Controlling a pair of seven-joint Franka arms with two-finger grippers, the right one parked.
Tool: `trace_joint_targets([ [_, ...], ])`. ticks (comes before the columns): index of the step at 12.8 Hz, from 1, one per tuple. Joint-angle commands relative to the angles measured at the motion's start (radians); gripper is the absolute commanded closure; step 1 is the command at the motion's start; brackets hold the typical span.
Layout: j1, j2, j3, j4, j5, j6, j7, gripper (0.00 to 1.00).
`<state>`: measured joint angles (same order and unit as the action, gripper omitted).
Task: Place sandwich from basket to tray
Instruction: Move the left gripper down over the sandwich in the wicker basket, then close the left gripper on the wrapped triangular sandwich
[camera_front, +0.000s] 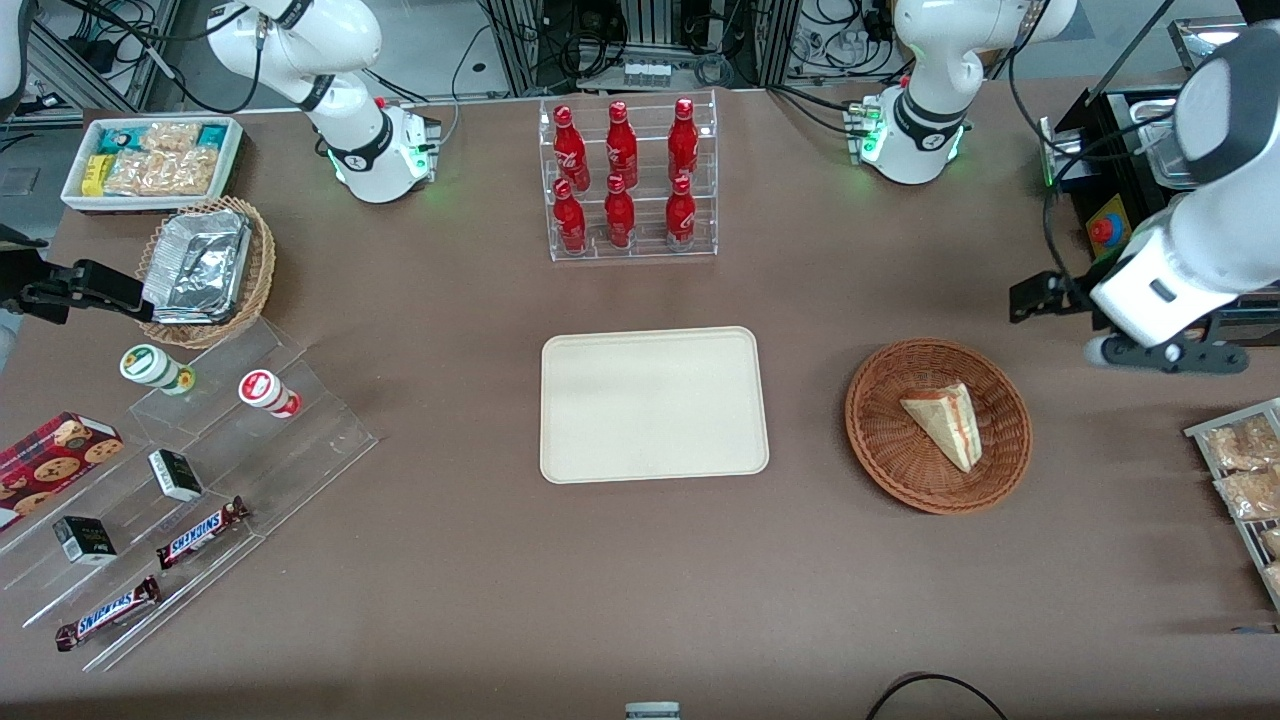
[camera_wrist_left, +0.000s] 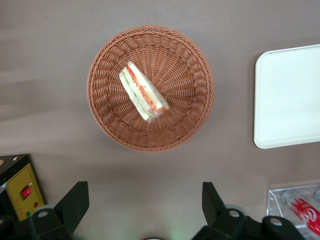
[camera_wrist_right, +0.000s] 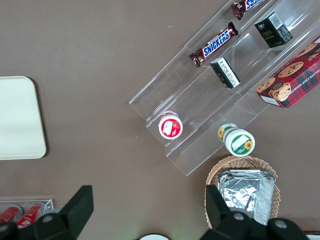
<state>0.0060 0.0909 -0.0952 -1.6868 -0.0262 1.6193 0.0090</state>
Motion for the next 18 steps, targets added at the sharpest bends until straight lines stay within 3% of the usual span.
trace_joint_targets([
  [1,0.003,-0.014,-0.003,-0.118,0.014,0.103,-0.01,0.0],
  [11,-0.001,-0.008,-0.005,-0.502,0.015,0.661,-0.219,0.0],
  [18,-0.011,0.056,-0.006,-0.507,0.017,0.708,-0.688,0.0],
])
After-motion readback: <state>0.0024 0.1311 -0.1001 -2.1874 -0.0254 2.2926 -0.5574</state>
